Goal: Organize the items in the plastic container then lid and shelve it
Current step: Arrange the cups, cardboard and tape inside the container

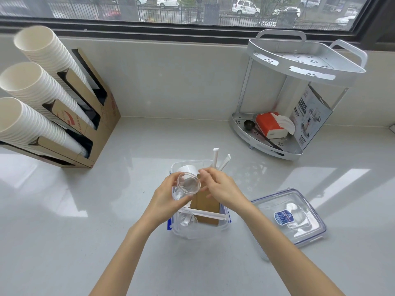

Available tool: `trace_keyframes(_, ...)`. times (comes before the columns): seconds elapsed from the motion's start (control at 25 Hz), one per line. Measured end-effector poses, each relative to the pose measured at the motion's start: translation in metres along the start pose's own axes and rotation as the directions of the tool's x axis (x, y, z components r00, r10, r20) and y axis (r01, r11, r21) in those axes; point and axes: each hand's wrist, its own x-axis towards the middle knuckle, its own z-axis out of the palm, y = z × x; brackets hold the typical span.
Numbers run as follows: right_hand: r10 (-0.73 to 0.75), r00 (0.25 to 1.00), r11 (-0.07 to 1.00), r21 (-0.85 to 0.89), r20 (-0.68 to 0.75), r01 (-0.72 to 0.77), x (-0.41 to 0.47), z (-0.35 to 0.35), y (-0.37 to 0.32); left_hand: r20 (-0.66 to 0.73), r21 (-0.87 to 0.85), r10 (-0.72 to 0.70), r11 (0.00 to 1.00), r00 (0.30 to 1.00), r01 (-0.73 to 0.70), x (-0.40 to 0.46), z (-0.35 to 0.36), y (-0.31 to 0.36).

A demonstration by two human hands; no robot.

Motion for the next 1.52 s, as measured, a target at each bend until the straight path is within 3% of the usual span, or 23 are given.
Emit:
trace_keyframes(0.12, 0.044, 0.998, 0.999, -0.014, 0.035, -0.044, -0.003, 0.005, 0.004, -0.066, -0.036, -0.036, 0.999, 0.997, 0.034, -0.002, -0.006, -0.007)
trace_keyframes(0.24, 0.043, 0.985, 0.944, -0.329, 0.166, 0.014, -0.01, 0.017, 0.015, -0.092, -0.058, -0.064, 0.997, 0.994, 0.059, -0.003, -0.011, -0.012)
trace_keyframes(0.36, 0.098, 0.959, 0.872, -0.488, 0.264, 0.045, -0.013, 0.034, 0.019, -0.089, -0.059, -0.081, 0.995, 0.993, 0.076, -0.005, -0.012, -0.014)
trace_keyframes(0.68, 0.141, 0.941, 0.774, -0.627, 0.307, 0.089, -0.014, 0.051, 0.015, -0.076, -0.046, -0.122, 0.992, 0.99, 0.118, -0.007, -0.01, -0.016)
trace_keyframes(0.84, 0.122, 0.944, 0.786, -0.61, 0.307, 0.097, -0.015, 0.051, 0.013, -0.056, -0.066, -0.135, 0.989, 0.989, 0.131, -0.008, -0.008, -0.016)
trace_keyframes(0.96, 0.102, 0.956, 0.871, -0.49, 0.275, 0.048, -0.015, 0.039, 0.011, -0.068, -0.078, -0.131, 0.989, 0.989, 0.125, -0.009, -0.011, -0.015)
trace_keyframes(1.16, 0.068, 0.982, 0.997, -0.031, 0.174, -0.064, -0.012, 0.005, 0.02, -0.197, -0.138, -0.143, 0.984, 0.97, 0.117, -0.01, -0.014, -0.008)
trace_keyframes(1.4, 0.068, 0.998, 0.867, 0.495, -0.012, -0.054, -0.006, -0.015, 0.009, -0.139, -0.147, -0.154, 0.98, 0.978, 0.134, -0.01, -0.006, -0.009)
trace_keyframes(1.52, 0.004, 0.998, 0.834, 0.551, -0.061, 0.031, -0.005, -0.009, -0.002, -0.052, -0.152, -0.109, 0.983, 0.993, 0.1, -0.012, 0.003, -0.004)
